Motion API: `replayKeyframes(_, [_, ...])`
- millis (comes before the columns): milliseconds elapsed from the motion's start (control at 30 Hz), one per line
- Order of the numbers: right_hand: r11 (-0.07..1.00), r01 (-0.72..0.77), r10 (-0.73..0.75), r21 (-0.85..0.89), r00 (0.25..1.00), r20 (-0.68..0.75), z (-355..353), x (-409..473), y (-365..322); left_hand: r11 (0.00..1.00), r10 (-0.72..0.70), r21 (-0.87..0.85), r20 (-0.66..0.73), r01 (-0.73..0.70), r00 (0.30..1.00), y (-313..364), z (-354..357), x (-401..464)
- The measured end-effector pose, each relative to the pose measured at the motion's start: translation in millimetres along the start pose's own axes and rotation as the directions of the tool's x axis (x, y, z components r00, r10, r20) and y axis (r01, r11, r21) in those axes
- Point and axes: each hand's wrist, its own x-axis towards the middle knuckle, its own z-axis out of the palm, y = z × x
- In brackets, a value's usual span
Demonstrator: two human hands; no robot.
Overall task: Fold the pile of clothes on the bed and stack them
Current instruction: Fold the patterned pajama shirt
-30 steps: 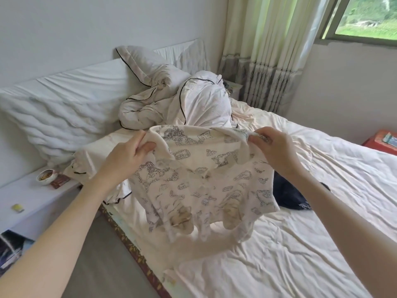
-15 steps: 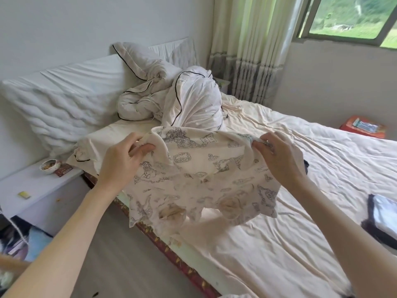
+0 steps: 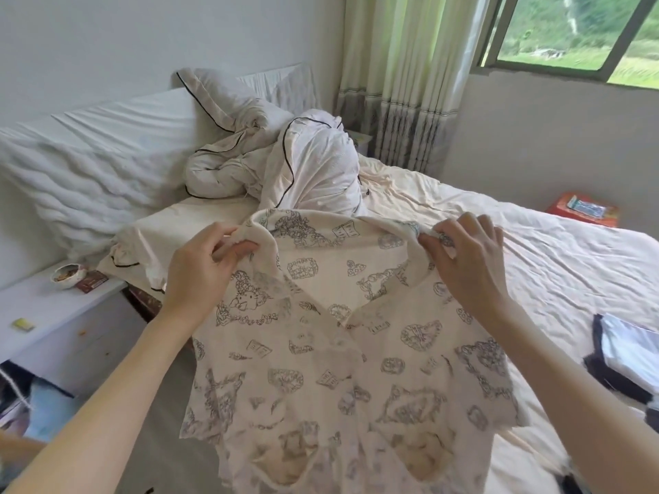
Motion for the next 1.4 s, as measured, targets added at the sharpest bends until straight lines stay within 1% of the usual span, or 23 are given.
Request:
replayKeyframes(133, [0.999,-0.05,0.05,-0.001,0.994,0.098,64,8,29,0.99,-0.094,0.109,0.055,0.087,0.994,-49,41,19])
replayKeyframes(233, [0.996,-0.079,0.086,-0.044,0.974,0.208,134,22,59,0.964,-0.129,0.244,0.097,0.102,0.987,-98,85,45])
replayKeyframes(333, [0.99,-0.122,0.137,-0.064,0.921,0.365,223,33,92,0.924,-0.232,0.348,0.186,0.156,0.955,-166,138,71])
replayKeyframes(467, [0.979,-0.205,0.182,-0.008,0.852,0.491,352,56,135,0.872,-0.374,0.435,0.291,0.226,0.881,-270,207,105])
replayKeyframes(500, [0.967,-0.254,0.209,0.021,0.834,0.511,382,64,143,0.866,-0.386,0.44,0.292,0.236,0.875,-291,223,115])
replayKeyframes(567, [0.929,-0.362,0.266,0.071,0.792,0.55,437,77,157,0.865,-0.385,0.435,0.255,0.25,0.887,-329,253,134])
replayKeyframes(633, [0.912,-0.399,0.279,0.096,0.774,0.569,488,83,169,0.851,-0.4,0.453,0.234,0.264,0.886,-368,283,144])
replayKeyframes(733, [0.904,-0.426,0.307,0.037,0.706,0.638,552,64,187,0.801,-0.502,0.505,0.278,0.32,0.819,-424,322,134])
replayKeyframes(800, [0.887,-0.462,0.337,0.016,0.671,0.66,589,42,200,0.789,-0.52,0.532,0.31,0.308,0.796,-461,344,121])
replayKeyframes(867, [0.885,-0.465,0.349,-0.007,0.654,0.671,621,21,210,0.794,-0.513,0.536,0.34,0.286,0.788,-490,364,110])
replayKeyframes(933, [0.883,-0.468,0.351,-0.019,0.634,0.689,647,4,220,0.789,-0.529,0.545,0.366,0.284,0.766,-517,381,99])
replayKeyframes(1033, [0.855,-0.514,0.382,-0.06,0.549,0.743,676,-13,229,0.754,-0.599,0.57,0.395,0.326,0.696,-545,397,82])
replayKeyframes(1100, [0.814,-0.577,0.421,-0.072,0.5,0.756,690,-17,232,0.745,-0.632,0.543,0.39,0.387,0.67,-558,405,82])
replayKeyframes(1133, [0.772,-0.635,0.433,-0.028,0.493,0.755,694,-16,231,0.732,-0.657,0.527,0.377,0.432,0.653,-562,408,87])
replayKeyframes(1167, [0.731,-0.681,0.43,0.04,0.505,0.748,698,-12,229,0.717,-0.684,0.499,0.372,0.486,0.628,-563,410,94])
replayKeyframes(1200, [0.713,-0.693,0.406,0.11,0.536,0.74,702,-7,226,0.709,-0.702,0.457,0.381,0.537,0.602,-564,413,103])
replayKeyframes(1233, [0.734,-0.663,0.361,0.146,0.564,0.742,705,-2,223,0.709,-0.705,0.421,0.402,0.565,0.585,-564,417,112])
replayKeyframes(1267, [0.78,-0.609,0.304,0.147,0.573,0.761,709,2,219,0.718,-0.696,0.405,0.429,0.566,0.576,-564,422,120])
replayKeyframes(1333, [0.89,-0.45,0.202,0.071,0.53,0.824,718,9,210,0.756,-0.654,0.449,0.48,0.477,0.585,-563,436,130])
replayKeyframes(1367, [0.914,-0.404,0.19,0.037,0.508,0.84,722,12,207,0.774,-0.629,0.475,0.501,0.419,0.595,-563,443,134])
replayKeyframes(1400, [0.909,-0.417,0.207,0.022,0.495,0.844,726,14,207,0.79,-0.606,0.477,0.513,0.385,0.608,-564,449,137])
